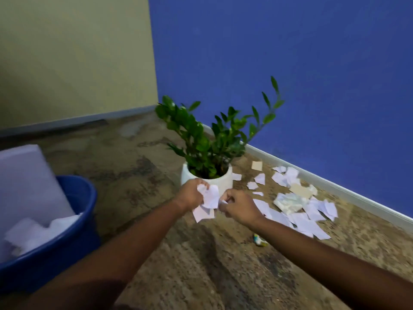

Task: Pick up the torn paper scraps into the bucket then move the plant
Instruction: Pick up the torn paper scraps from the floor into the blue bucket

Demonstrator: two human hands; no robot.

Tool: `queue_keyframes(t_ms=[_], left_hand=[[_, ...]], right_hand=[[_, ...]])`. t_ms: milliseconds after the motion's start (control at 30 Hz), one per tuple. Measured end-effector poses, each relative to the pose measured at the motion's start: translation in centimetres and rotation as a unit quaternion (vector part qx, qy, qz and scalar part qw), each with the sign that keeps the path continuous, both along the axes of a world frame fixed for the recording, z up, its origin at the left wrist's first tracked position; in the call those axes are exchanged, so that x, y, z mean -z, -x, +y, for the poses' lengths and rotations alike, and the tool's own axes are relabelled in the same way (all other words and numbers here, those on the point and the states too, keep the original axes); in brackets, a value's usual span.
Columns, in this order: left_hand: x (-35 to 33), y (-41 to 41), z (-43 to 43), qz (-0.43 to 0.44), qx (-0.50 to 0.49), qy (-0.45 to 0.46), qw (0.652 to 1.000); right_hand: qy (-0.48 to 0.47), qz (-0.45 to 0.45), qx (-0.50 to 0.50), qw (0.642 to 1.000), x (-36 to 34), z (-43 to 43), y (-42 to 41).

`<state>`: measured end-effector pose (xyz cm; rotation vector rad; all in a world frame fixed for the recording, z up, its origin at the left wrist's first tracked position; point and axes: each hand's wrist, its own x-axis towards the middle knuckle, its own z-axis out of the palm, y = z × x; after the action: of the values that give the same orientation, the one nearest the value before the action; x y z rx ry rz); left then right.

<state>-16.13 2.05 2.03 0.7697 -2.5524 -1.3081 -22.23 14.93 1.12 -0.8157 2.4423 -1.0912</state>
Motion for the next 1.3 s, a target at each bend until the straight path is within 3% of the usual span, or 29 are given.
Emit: queue_keyframes(t_ms=[200, 400, 600, 767, 933, 1067, 1300], left_hand=[[-6.4, -6.8, -9.6, 0.039, -0.061, 0.103, 0.992], [-6.3, -16.0, -18.2, -0.113, -0.232, 0.226, 0.939], [-3.7, -20.8, -22.0, -0.144, -0.307, 0.138, 0.93], [-4.1, -20.7, -23.8, -0.02, -0.368, 0.03, 0.929], [-3.9, -18.4, -22.5, 0.061, -0.38, 0.044, 0.922], [-3.0, -16.3, -21.9, 0.018, -0.343, 0.031, 0.939], [-2.3, -15.4, -21.2, -0.029, -0.312, 0.029, 0.949]], right_hand=[[0.058, 0.018, -0.078, 0.995, -4.9, -10.2, -5.1], [0.105, -0.01, -0.128, 0.986, -5.2, -19.7, -12.4], [0.069, -0.002, -0.187, 0.98, -3.2, -24.7, -18.0], [-0.024, 0.031, -0.259, 0.965, -2.3, -25.7, -18.6], [-0.09, 0.109, -0.371, 0.918, -2.0, -25.9, -18.7], [-0.134, 0.159, -0.463, 0.862, -2.1, -25.1, -18.9], [-0.133, 0.3, -0.543, 0.773, -2.4, -24.4, -19.7]])
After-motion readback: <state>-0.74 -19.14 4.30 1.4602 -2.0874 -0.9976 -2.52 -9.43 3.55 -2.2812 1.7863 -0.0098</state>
